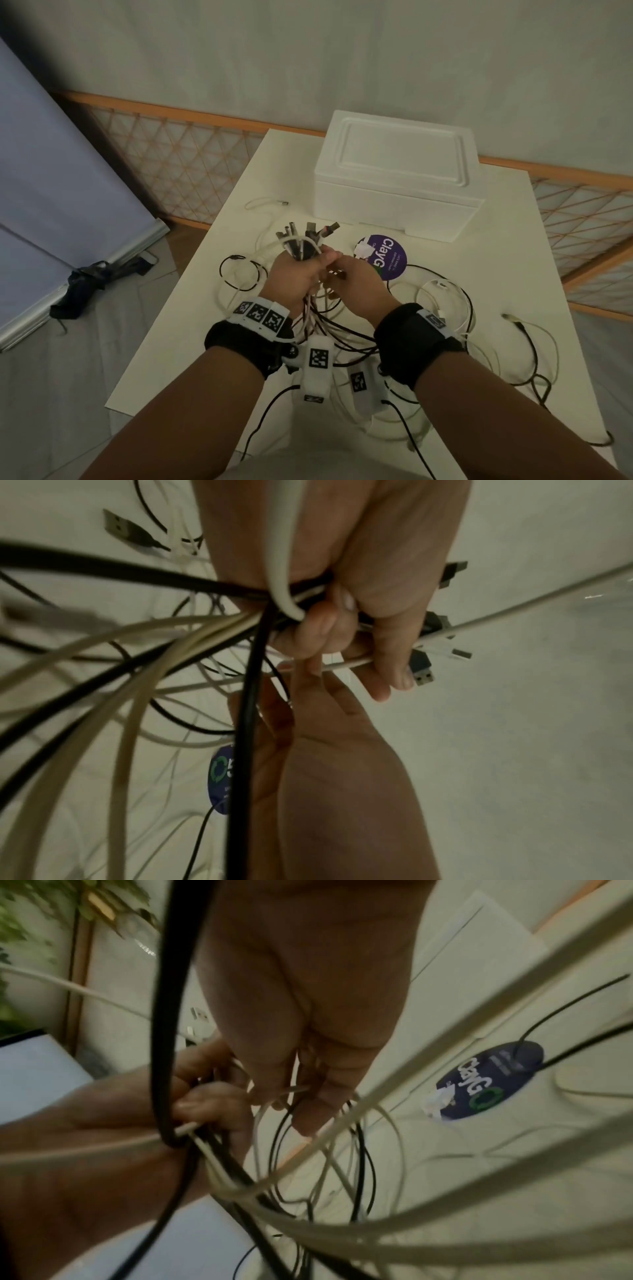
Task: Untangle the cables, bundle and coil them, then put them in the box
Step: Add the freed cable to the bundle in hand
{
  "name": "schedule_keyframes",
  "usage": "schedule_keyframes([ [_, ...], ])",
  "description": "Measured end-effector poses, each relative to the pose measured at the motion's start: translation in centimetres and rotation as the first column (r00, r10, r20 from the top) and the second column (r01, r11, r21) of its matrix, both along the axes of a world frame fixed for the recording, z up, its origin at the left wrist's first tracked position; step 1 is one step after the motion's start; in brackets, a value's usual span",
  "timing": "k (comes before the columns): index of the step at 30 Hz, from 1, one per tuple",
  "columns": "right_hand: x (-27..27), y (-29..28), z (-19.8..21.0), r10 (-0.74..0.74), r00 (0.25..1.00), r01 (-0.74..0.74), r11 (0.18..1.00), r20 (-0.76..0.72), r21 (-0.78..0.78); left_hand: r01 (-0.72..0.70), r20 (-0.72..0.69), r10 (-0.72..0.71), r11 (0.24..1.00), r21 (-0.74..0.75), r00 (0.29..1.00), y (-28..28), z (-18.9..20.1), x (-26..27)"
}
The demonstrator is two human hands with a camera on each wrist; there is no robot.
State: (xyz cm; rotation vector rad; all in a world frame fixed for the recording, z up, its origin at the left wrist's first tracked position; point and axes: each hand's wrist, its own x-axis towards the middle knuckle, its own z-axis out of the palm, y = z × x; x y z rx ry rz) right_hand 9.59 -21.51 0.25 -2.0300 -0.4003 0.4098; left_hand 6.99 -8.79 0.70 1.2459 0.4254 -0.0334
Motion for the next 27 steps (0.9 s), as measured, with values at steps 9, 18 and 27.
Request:
schedule_keyframes([
  [9,1.6,0.0,1.6,0.173,0.881,-0.070,0.968,0.440,-0.241,-0.038,0.048,0.048,0.982,-0.184,0.998,0.4,-0.2,-0.6],
  [18,2.5,0.2,3.6,-0.062,0.970,0.021,0.985,0.236,0.172,-0.044,-0.097,0.048,0.998,0.046,0.994,-0.1,-1.2,0.9],
  [27,3.1,-0.8,1.3,0.207,0.977,-0.194,0.960,0.045,-0.201,0.007,0.060,-0.001,0.996,-0.088,0.998,0.3,2.7,3.3],
])
